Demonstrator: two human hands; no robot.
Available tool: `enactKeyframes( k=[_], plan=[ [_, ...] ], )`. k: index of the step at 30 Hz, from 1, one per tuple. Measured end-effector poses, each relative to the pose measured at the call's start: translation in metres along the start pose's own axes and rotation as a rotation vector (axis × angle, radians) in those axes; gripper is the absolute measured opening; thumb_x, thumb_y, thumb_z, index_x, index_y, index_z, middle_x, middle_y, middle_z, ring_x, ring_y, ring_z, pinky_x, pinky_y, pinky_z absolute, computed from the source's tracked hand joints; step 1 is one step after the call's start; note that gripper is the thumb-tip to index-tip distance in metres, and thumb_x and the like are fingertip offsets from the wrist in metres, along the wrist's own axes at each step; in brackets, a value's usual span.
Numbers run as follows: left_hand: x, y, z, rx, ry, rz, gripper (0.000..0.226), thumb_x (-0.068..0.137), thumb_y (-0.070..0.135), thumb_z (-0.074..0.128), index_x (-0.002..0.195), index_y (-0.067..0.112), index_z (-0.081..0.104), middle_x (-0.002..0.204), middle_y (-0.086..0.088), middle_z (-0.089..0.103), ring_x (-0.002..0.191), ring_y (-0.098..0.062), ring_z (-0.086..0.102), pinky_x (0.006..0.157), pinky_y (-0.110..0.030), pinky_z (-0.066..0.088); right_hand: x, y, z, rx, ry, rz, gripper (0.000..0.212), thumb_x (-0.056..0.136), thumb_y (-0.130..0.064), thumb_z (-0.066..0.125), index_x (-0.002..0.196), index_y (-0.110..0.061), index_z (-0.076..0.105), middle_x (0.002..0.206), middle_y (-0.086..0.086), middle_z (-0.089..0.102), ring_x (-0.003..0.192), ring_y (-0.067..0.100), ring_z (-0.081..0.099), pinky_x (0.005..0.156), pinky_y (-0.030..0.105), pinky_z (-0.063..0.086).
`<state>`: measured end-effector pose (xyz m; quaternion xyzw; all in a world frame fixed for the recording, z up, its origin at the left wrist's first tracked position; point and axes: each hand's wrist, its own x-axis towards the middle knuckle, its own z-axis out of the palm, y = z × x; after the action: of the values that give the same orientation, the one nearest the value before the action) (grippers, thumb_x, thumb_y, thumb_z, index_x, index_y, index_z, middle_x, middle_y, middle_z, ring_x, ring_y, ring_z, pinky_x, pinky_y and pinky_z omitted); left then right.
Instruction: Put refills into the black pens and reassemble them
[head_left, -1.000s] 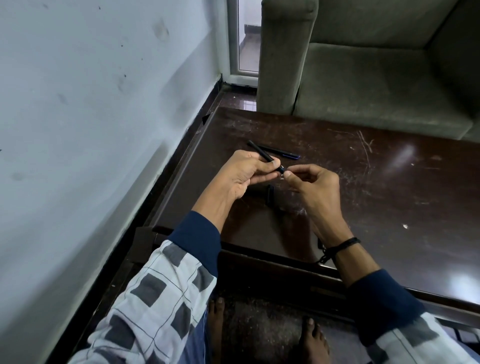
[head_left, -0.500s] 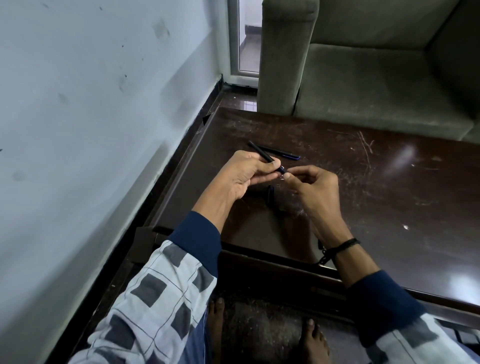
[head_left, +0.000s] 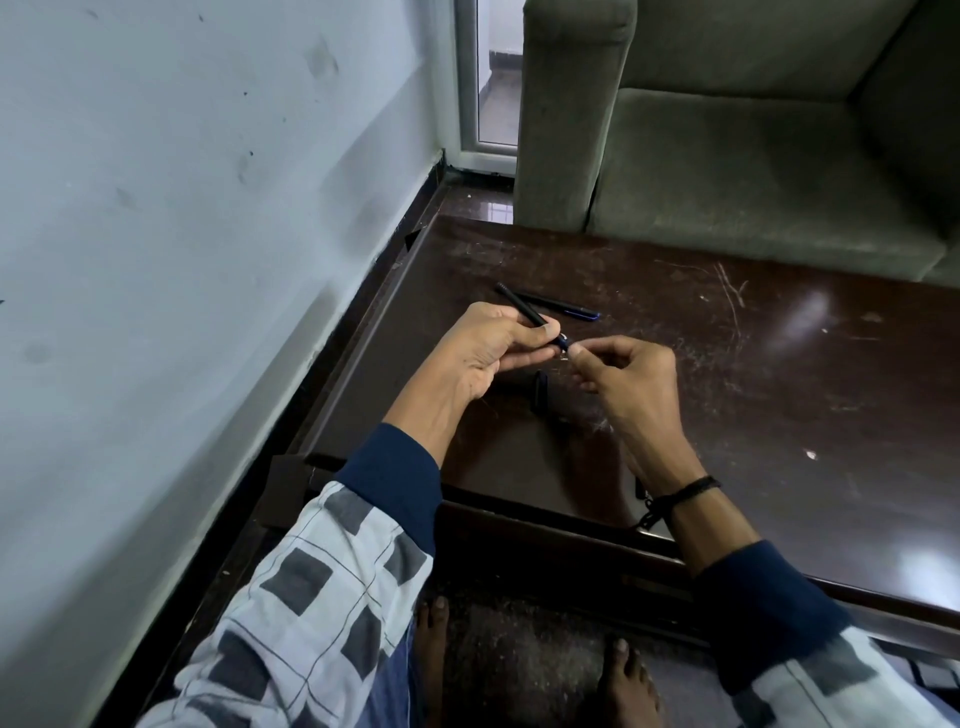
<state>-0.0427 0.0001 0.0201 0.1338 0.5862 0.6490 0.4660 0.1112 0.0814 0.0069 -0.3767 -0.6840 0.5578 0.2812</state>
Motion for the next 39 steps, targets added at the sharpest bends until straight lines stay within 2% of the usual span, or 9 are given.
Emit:
enactKeyframes(
  k=[8, 12, 17, 21, 25, 28, 33, 37, 39],
  plan=[
    [0.0007, -0.0007, -0.0008, 0.004, -0.002, 0.007, 0.008, 0.084, -0.008, 0.075, 0.087, -0.001, 0.077, 0.084, -0.012, 0.079, 0.082, -0.021, 0.078, 0.067, -0.023, 0.061, -0.0003, 0.0004, -0.0005, -0.014, 0.005, -0.013, 0.003, 0.090, -0.026, 0.079, 0.092, -0.023, 0.078, 0.081, 0.000, 0.078, 0.082, 0.020, 0.076, 0.080, 0.043, 0.064],
    [0.0014, -0.0016, -0.0013, -0.006, -0.005, 0.014, 0.009, 0.084, -0.009, 0.074, 0.086, -0.002, 0.078, 0.084, -0.014, 0.079, 0.081, -0.023, 0.078, 0.067, -0.024, 0.062, -0.0009, -0.0013, -0.0009, 0.009, -0.002, -0.022, 0.019, 0.085, -0.034, 0.084, 0.101, -0.025, 0.076, 0.089, -0.001, 0.077, 0.087, 0.016, 0.074, 0.082, 0.042, 0.063],
    [0.0011, -0.0013, -0.0006, 0.009, -0.006, 0.001, 0.008, 0.084, -0.008, 0.075, 0.087, -0.001, 0.078, 0.086, -0.013, 0.079, 0.083, -0.022, 0.078, 0.067, -0.023, 0.061, -0.0010, 0.0001, -0.0003, -0.033, 0.009, -0.021, 0.002, 0.091, -0.025, 0.079, 0.091, -0.024, 0.078, 0.079, 0.000, 0.078, 0.076, 0.015, 0.074, 0.079, 0.048, 0.064],
    [0.0012, -0.0009, -0.0007, -0.002, -0.002, 0.009, 0.008, 0.084, -0.009, 0.075, 0.089, -0.002, 0.077, 0.086, -0.014, 0.079, 0.084, -0.024, 0.078, 0.069, -0.024, 0.062, -0.0003, -0.0006, -0.0009, 0.011, 0.010, -0.014, 0.015, 0.089, -0.036, 0.081, 0.099, -0.026, 0.077, 0.087, -0.001, 0.078, 0.087, 0.018, 0.075, 0.079, 0.038, 0.063],
    [0.0004, -0.0005, -0.0001, 0.008, -0.003, 0.001, 0.008, 0.084, -0.008, 0.075, 0.089, -0.002, 0.077, 0.085, -0.013, 0.079, 0.082, -0.021, 0.078, 0.067, -0.023, 0.061, 0.0010, 0.0010, -0.0010, -0.022, 0.016, -0.029, 0.001, 0.092, -0.025, 0.078, 0.091, -0.024, 0.078, 0.081, -0.001, 0.077, 0.080, 0.018, 0.075, 0.074, 0.035, 0.063],
    [0.0010, -0.0002, -0.0002, 0.003, -0.004, 0.006, 0.008, 0.084, -0.008, 0.074, 0.089, -0.002, 0.077, 0.086, -0.015, 0.079, 0.083, -0.023, 0.078, 0.068, -0.023, 0.061, 0.0017, 0.0004, -0.0020, 0.002, -0.001, -0.027, 0.017, 0.087, -0.034, 0.082, 0.101, -0.025, 0.077, 0.089, -0.003, 0.077, 0.086, 0.013, 0.075, 0.075, 0.032, 0.062],
    [0.0021, -0.0015, -0.0003, 0.011, -0.006, -0.002, 0.008, 0.084, -0.008, 0.075, 0.088, -0.001, 0.077, 0.085, -0.013, 0.079, 0.083, -0.022, 0.078, 0.067, -0.023, 0.061, 0.0012, 0.0012, -0.0007, -0.020, -0.015, -0.010, 0.005, 0.092, -0.025, 0.078, 0.095, -0.022, 0.078, 0.081, 0.002, 0.078, 0.081, 0.021, 0.076, 0.079, 0.043, 0.064],
    [0.0023, -0.0015, -0.0017, -0.005, -0.008, 0.006, 0.008, 0.083, -0.008, 0.076, 0.084, -0.001, 0.078, 0.086, -0.015, 0.079, 0.083, -0.025, 0.078, 0.067, -0.023, 0.061, 0.0007, 0.0006, -0.0017, 0.009, -0.029, -0.019, 0.026, 0.086, -0.036, 0.083, 0.108, -0.024, 0.076, 0.090, -0.001, 0.078, 0.091, 0.018, 0.075, 0.081, 0.038, 0.060],
    [0.0021, -0.0013, -0.0020, 0.000, -0.007, 0.007, 0.009, 0.083, -0.008, 0.076, 0.083, 0.000, 0.078, 0.085, -0.014, 0.079, 0.083, -0.023, 0.078, 0.066, -0.023, 0.061, 0.0009, 0.0012, -0.0010, -0.001, -0.028, -0.013, 0.014, 0.090, -0.033, 0.079, 0.100, -0.024, 0.078, 0.082, 0.001, 0.078, 0.085, 0.022, 0.076, 0.080, 0.040, 0.063]
  ],
)
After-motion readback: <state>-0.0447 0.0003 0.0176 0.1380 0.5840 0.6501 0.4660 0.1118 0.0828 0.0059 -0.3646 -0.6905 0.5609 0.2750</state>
